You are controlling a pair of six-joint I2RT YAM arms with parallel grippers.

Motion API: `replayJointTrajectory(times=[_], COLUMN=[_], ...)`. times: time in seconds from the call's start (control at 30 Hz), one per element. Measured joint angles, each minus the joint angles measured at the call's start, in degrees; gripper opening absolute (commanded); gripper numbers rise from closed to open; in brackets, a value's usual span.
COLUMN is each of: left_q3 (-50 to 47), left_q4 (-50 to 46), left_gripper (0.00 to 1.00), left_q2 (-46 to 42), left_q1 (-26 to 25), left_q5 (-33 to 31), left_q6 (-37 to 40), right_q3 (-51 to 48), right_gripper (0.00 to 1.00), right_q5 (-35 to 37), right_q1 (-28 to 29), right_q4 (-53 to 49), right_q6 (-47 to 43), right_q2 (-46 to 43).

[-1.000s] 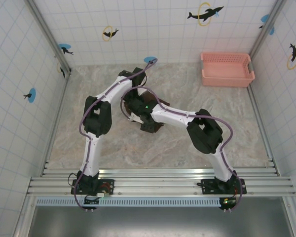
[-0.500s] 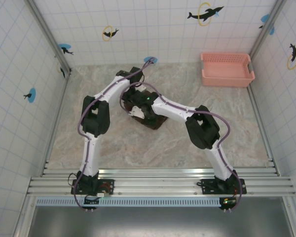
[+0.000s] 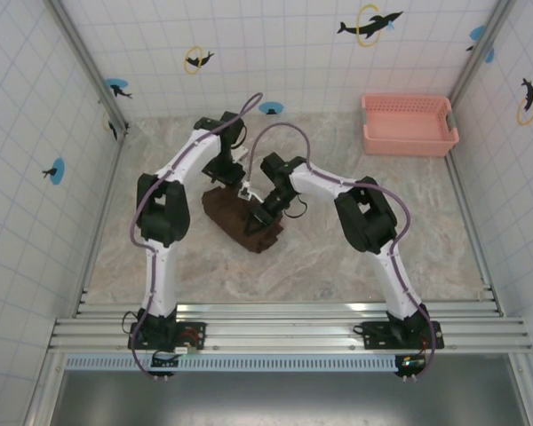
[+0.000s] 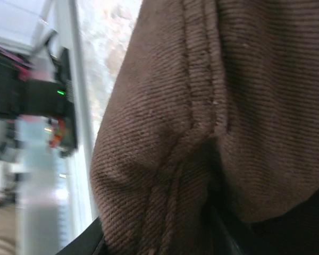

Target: Roll up the long pants

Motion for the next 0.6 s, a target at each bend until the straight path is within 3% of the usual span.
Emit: replayJointTrajectory(times=[0.17,0.3,0.37,0.6], left_q3=[0.0,-5.6,-10.0,-23.6], left_q4=[-3.3,-2.9,-2.6,2.0], left_gripper=[0.87,0.89,0.97,0.97], left_q2=[-6.7,-12.5,-15.2,-17.9], left_q1=[0.0,0.0,0.0,0.0], left_q5=[-3.8,-5.5,-5.6,2.8], left_q6=[-1.5,-3.0,-4.6,-13.8], right_q3=[-7.3,-10.4,-11.0,-12.4], right_gripper=[0.14,0.13,0.13,0.13], right_q5=[-11.0,-15.6,-16.1,-17.5], right_q1=[-3.8,-6.1,-7.0,-8.3], right_q4=[11.0,18.5,20.7,24.5], right_q6=[12.5,20.7,23.0,25.6], right_q2=[0.5,0.7,0.7,0.7])
